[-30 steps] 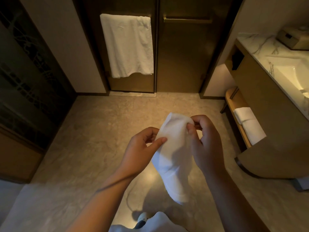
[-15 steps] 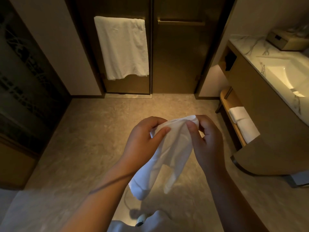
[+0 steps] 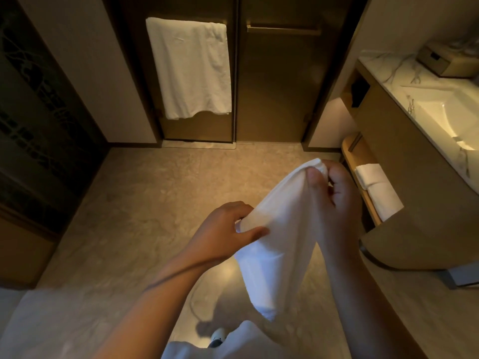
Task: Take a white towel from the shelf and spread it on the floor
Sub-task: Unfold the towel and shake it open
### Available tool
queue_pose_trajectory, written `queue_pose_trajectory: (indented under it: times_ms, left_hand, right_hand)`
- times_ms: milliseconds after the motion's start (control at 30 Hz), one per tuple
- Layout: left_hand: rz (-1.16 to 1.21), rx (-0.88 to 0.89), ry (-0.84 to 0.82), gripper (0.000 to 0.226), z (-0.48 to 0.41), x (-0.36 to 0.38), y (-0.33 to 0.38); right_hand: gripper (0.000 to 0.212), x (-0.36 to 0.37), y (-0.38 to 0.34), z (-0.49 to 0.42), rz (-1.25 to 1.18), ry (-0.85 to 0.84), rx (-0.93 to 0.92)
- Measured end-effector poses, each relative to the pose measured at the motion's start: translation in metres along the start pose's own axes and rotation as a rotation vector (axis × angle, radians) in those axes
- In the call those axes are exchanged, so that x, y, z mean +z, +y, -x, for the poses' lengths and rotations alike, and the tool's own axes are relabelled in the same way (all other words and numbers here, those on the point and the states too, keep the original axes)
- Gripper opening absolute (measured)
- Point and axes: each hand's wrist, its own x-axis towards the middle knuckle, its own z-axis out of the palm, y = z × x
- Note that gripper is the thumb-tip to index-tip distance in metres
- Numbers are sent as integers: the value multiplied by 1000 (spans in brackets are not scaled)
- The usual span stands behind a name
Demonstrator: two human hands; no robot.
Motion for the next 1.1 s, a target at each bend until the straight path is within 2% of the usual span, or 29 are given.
queue_pose_trajectory:
  times_ms: [233,300,433,700,833,933,1033,1100]
  left_hand:
    - [-14,-147,-115,10,-7,7,-19]
    - [-3,-147,-80,7,-11,8,-19]
    - [111,-142,90,11,-18,8,-11]
    - [-14,-46,179,9,-28,-1,11]
    - [-74,-50,158,16,-27,-2,17]
    - [-96,-13,143,13,-24,-5,21]
    - [-177,64,117,16,-22,-12,26]
    - [-171,65,132,17,-20,-20,26]
  right_hand:
    - [18,-13,6,-7,36,109,50]
    - [17,-16,6,-10,61,133,53]
    - [16,-22,12,-15,110,176,87]
    - [13,-22,26,-7,252,-106,148]
    - [40,-9,17,3,233,-287,-2]
    - [47,4,11,9,229,-441,-84]
    - [43,14,14,11,302,-544,-98]
    - [32,17,16,11,290,-521,-89]
